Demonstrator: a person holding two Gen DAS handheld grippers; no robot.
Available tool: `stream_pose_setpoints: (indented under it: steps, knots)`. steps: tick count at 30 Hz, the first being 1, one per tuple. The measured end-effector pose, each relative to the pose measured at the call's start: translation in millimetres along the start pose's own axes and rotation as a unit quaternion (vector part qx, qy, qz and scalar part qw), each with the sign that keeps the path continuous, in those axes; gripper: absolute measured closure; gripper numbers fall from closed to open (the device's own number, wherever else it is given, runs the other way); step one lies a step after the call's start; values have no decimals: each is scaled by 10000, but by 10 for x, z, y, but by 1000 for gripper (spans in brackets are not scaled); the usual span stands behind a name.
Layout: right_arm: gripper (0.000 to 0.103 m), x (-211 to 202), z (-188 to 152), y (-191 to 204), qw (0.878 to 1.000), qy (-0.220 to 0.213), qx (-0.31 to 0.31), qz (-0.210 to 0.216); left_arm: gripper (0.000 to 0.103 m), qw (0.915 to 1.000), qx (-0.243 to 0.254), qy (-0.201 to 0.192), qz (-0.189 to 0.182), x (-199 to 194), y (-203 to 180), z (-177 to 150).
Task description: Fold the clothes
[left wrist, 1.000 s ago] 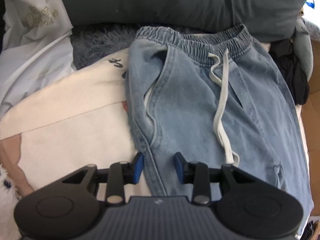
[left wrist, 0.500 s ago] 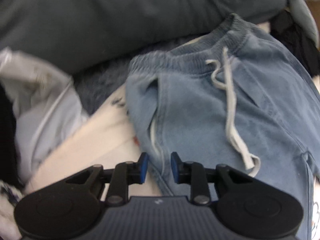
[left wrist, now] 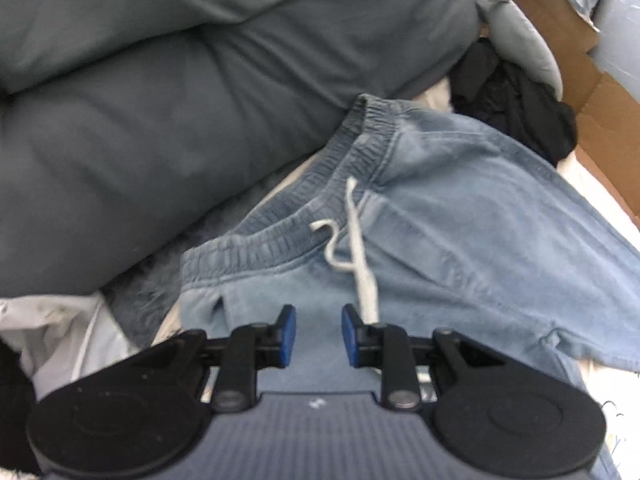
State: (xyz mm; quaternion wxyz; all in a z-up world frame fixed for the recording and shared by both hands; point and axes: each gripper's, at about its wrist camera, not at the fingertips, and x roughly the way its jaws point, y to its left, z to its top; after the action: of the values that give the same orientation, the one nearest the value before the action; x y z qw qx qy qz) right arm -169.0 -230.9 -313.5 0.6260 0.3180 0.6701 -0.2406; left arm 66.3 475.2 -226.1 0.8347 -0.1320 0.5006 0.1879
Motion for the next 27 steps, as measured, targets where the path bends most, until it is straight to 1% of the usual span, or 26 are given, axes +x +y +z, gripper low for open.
stream_pose_setpoints:
  steps: [3,5,7,9,11,16,21,24,27]
  knots:
    - [65,-78,39,-13,9998,-87,-173,-38,76,9999,81,-17,-87,112,-139,67]
    - [65,-145,71,-29,9996,-210,-181,12,76,9997,96,-17,-223,191,-255,121]
    - [65,-197,90,-27,9992,-355,-177,50,76,9989,126,-36,-459,263,-421,179]
    - [65,-222,98,-9,9985,-498,-167,170,76,9964,253,-99,-800,359,-612,264]
    - [65,-203,90,18,9978,-588,-171,267,76,9945,411,-142,-950,487,-779,367]
    - [65,-105,73,63,9976,-609,-197,259,77,9933,364,-271,-1065,776,-1031,689]
    - [65,-50,75,126,9977,-551,-332,203,77,9926,155,-394,-1137,1024,-1090,981]
    - [65,-39,92,193,9973,-534,-476,184,77,9935,12,-377,-1078,1220,-1097,1125]
    - [65,-14,106,285,9967,-513,-593,210,76,9958,-85,-309,-855,1456,-1091,1240]
